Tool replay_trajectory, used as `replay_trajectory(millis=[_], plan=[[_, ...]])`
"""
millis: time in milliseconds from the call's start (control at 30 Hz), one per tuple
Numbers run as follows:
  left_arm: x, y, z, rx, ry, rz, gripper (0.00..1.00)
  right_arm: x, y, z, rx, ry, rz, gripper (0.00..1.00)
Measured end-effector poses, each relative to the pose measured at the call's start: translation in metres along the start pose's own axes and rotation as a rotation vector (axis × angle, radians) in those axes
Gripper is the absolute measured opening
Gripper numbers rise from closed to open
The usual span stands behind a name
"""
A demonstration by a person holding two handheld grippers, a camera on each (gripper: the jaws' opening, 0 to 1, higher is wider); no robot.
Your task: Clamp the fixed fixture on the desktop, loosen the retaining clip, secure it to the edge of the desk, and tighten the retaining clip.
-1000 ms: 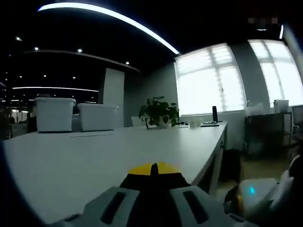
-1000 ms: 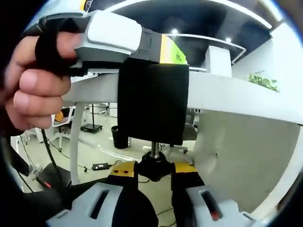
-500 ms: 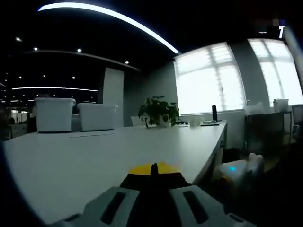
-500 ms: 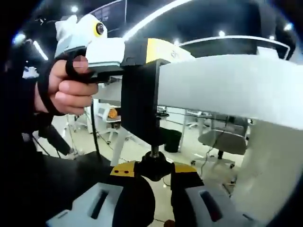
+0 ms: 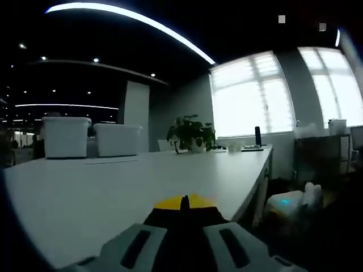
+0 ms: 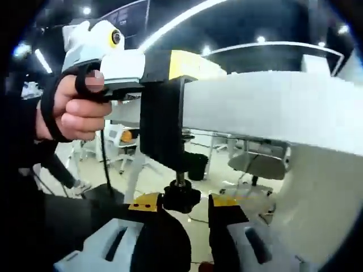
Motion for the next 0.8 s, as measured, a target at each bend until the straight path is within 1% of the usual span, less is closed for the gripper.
replay_trajectory(millis=[67,100,133,167,233,267,300,367,400,433,467,533,567,633,667,733,767,800], plan=[[0.000,0.000,0.000,0.002,-0.003,-0.001,0.01,0.010,0.009,-0.002,-0.045,-0.025,0.151,0.36],[0.000,0.000,0.000,0.003,-0.004,-0.002,0.01,0.011,0.014,-0.003,-0.072,-0.032,0.189,0.36],[0.001,0.000,0.000,0.004,-0.007,-0.003,0.01,0.009,0.020,-0.002,-0.070,-0.026,0.217,0.37],[0.001,0.000,0.001,0.005,-0.012,-0.004,0.01,0.005,0.027,0.000,-0.079,0.002,0.252,0.37],[0.002,0.000,0.001,0.008,-0.020,-0.009,0.01,-0.005,0.037,0.004,-0.074,0.023,0.268,0.37],[0.002,0.000,0.001,0.008,-0.024,-0.017,0.01,-0.006,0.037,0.006,-0.048,0.043,0.293,0.37],[0.003,-0.001,0.001,0.009,-0.028,-0.026,0.01,-0.006,0.037,0.005,-0.028,0.043,0.329,0.37],[0.003,0.000,0.001,0.009,-0.030,-0.038,0.01,-0.005,0.036,0.004,-0.060,0.028,0.372,0.37],[0.003,0.000,0.001,0.009,-0.031,-0.041,0.01,-0.004,0.032,0.002,-0.054,0.023,0.387,0.37],[0.003,0.000,0.001,0.009,-0.032,-0.043,0.01,-0.004,0.032,0.001,-0.042,0.016,0.388,0.34],[0.003,0.000,0.001,0.009,-0.031,-0.044,0.01,-0.006,0.031,-0.002,-0.024,0.011,0.374,0.28],[0.003,0.000,0.001,0.008,-0.027,-0.041,0.01,-0.009,0.032,-0.004,-0.017,0.012,0.377,0.26],[0.003,0.000,0.001,0.007,-0.026,-0.041,0.01,-0.011,0.034,-0.004,-0.015,0.015,0.364,0.23],[0.003,0.000,0.000,0.002,-0.019,-0.037,0.01,-0.012,0.036,-0.005,-0.024,0.023,0.377,0.21],[0.002,0.000,0.000,0.001,-0.015,-0.035,0.01,-0.012,0.034,-0.004,-0.038,0.032,0.360,0.21],[0.002,0.001,0.000,-0.002,-0.011,-0.032,0.01,-0.011,0.028,-0.004,-0.012,0.042,0.270,0.21],[0.002,0.001,0.000,-0.001,-0.012,-0.031,0.01,-0.010,0.026,-0.004,-0.003,0.037,0.213,0.21],[0.001,0.001,0.000,0.000,-0.012,-0.030,0.01,-0.007,0.021,-0.004,-0.003,0.029,0.128,0.21]])
Point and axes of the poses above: the point that each gripper's makers call its tool centre point, and the gripper's own axes: x roughly backward along the fingers, y roughly to its left, z roughly out of its underside, the point moved 8 cm from there along x, roughly backward along the fingers, and after that the axes turned 5 degrees about -z, right-handed, at the moved point
